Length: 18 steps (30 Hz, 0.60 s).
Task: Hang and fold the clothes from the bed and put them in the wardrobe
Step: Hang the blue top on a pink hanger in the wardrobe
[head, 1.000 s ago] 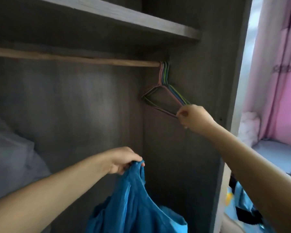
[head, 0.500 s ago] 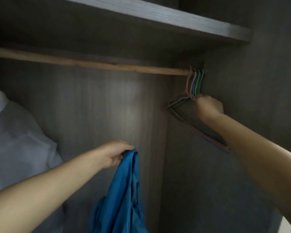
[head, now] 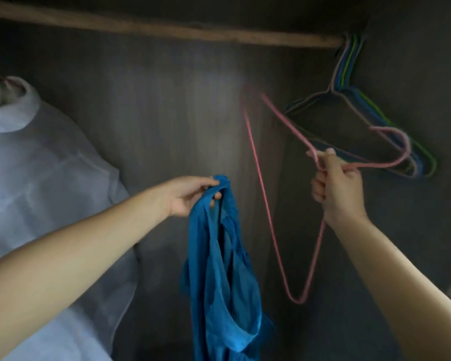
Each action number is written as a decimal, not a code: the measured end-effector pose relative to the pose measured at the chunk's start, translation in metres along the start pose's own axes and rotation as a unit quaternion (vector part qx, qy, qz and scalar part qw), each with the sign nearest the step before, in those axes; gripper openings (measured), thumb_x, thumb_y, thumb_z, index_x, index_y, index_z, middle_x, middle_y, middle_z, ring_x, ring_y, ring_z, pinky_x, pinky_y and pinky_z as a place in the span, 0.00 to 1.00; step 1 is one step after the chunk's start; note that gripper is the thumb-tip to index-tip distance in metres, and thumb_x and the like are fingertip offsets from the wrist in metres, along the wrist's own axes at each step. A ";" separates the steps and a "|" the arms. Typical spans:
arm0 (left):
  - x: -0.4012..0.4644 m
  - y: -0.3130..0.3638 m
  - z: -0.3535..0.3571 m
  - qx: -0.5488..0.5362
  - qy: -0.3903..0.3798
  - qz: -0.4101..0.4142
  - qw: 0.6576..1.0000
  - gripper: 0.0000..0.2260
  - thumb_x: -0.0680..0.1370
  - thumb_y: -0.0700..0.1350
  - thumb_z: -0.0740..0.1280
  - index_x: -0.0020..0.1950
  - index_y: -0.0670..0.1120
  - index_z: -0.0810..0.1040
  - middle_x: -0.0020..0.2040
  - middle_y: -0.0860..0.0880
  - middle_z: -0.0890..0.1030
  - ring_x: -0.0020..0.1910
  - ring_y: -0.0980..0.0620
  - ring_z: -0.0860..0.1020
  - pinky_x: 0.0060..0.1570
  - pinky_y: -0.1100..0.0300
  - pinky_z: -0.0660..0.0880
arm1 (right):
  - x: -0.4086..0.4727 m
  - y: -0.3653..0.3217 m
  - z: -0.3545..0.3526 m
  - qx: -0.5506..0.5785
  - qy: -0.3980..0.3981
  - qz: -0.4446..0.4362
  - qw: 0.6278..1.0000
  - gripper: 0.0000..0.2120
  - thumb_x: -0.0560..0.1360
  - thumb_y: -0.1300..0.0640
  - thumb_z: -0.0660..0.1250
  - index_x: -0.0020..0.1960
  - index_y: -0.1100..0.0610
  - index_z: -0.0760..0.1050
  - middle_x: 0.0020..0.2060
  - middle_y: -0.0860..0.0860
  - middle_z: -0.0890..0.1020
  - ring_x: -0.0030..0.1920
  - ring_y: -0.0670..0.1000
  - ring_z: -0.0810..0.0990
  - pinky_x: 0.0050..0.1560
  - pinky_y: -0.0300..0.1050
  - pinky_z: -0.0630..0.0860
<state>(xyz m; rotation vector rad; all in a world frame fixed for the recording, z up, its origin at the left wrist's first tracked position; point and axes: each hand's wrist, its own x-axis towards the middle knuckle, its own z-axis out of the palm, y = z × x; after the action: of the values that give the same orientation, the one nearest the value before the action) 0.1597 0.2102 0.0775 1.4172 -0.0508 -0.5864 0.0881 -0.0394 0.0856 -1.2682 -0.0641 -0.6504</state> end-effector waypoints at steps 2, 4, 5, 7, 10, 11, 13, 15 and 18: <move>-0.001 -0.004 -0.003 -0.020 -0.004 0.008 1.000 0.05 0.81 0.42 0.60 0.49 0.44 0.75 0.30 0.46 0.79 0.23 0.54 0.76 0.24 0.64 0.75 | -0.020 -0.014 0.007 0.072 0.009 -0.013 0.997 0.16 0.82 0.50 0.56 0.48 0.55 0.80 0.22 0.44 0.60 0.22 0.43 0.57 0.23 0.36 0.54; -0.004 -0.005 -0.002 -0.032 -0.003 0.025 0.999 0.06 0.81 0.41 0.60 0.48 0.44 0.75 0.30 0.47 0.80 0.24 0.54 0.77 0.25 0.65 0.76 | -0.039 -0.021 0.019 0.159 0.009 -0.021 0.987 0.17 0.83 0.50 0.54 0.48 0.56 0.79 0.22 0.45 0.58 0.22 0.43 0.55 0.23 0.37 0.52; -0.007 -0.005 -0.001 -0.037 -0.003 0.033 0.999 0.06 0.81 0.40 0.60 0.47 0.44 0.75 0.29 0.47 0.80 0.24 0.54 0.78 0.25 0.65 0.76 | -0.048 -0.020 0.027 0.186 0.005 -0.022 0.982 0.18 0.83 0.50 0.53 0.47 0.57 0.78 0.22 0.45 0.57 0.22 0.43 0.54 0.23 0.36 0.50; -0.014 -0.002 0.001 -0.053 -0.008 0.047 0.997 0.08 0.81 0.39 0.59 0.46 0.43 0.75 0.29 0.46 0.81 0.24 0.54 0.79 0.25 0.64 0.76 | -0.069 -0.004 0.041 0.201 -0.009 -0.023 0.979 0.18 0.83 0.51 0.52 0.45 0.57 0.77 0.21 0.45 0.57 0.21 0.43 0.54 0.23 0.34 0.50; -0.020 0.003 -0.003 -0.065 0.001 0.080 0.995 0.09 0.81 0.38 0.57 0.46 0.42 0.76 0.30 0.45 0.82 0.26 0.53 0.81 0.26 0.62 0.78 | -0.100 0.037 0.048 0.079 -0.049 0.012 0.996 0.18 0.83 0.50 0.53 0.44 0.56 0.78 0.22 0.46 0.60 0.20 0.44 0.57 0.23 0.33 0.55; -0.021 0.005 -0.009 -0.067 0.017 0.091 0.993 0.09 0.81 0.37 0.57 0.46 0.42 0.76 0.30 0.46 0.82 0.26 0.53 0.81 0.27 0.62 0.78 | -0.107 0.047 0.047 0.014 -0.076 0.036 0.996 0.18 0.83 0.50 0.54 0.44 0.56 0.79 0.23 0.46 0.61 0.21 0.45 0.58 0.22 0.35 0.56; -0.023 0.006 -0.027 -0.081 0.059 0.096 0.990 0.10 0.81 0.37 0.57 0.44 0.42 0.75 0.28 0.47 0.81 0.25 0.54 0.80 0.27 0.64 0.78 | -0.113 0.051 0.043 -0.093 -0.148 0.087 0.981 0.18 0.83 0.51 0.54 0.46 0.58 0.79 0.24 0.50 0.61 0.21 0.46 0.58 0.22 0.36 0.56; -0.026 0.002 -0.048 -0.089 0.100 0.083 0.987 0.11 0.81 0.38 0.56 0.42 0.41 0.74 0.25 0.48 0.80 0.23 0.54 0.79 0.25 0.65 0.76 | -0.110 0.036 0.038 -0.166 -0.215 0.118 0.955 0.18 0.83 0.53 0.54 0.47 0.60 0.79 0.25 0.51 0.60 0.21 0.46 0.57 0.21 0.35 0.55; -0.029 -0.014 -0.066 -0.129 0.128 0.081 0.980 0.13 0.81 0.38 0.55 0.39 0.41 0.73 0.23 0.48 0.79 0.21 0.54 0.78 0.22 0.66 0.74 | -0.102 0.005 0.033 -0.275 -0.276 0.157 0.908 0.18 0.83 0.53 0.54 0.49 0.60 0.80 0.24 0.50 0.60 0.22 0.47 0.57 0.20 0.35 0.55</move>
<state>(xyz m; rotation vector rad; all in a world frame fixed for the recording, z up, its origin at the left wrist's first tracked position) 0.1546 0.2822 0.0620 1.2121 0.1107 -0.2623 0.0168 0.0331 0.0520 -1.9341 -0.1448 0.0012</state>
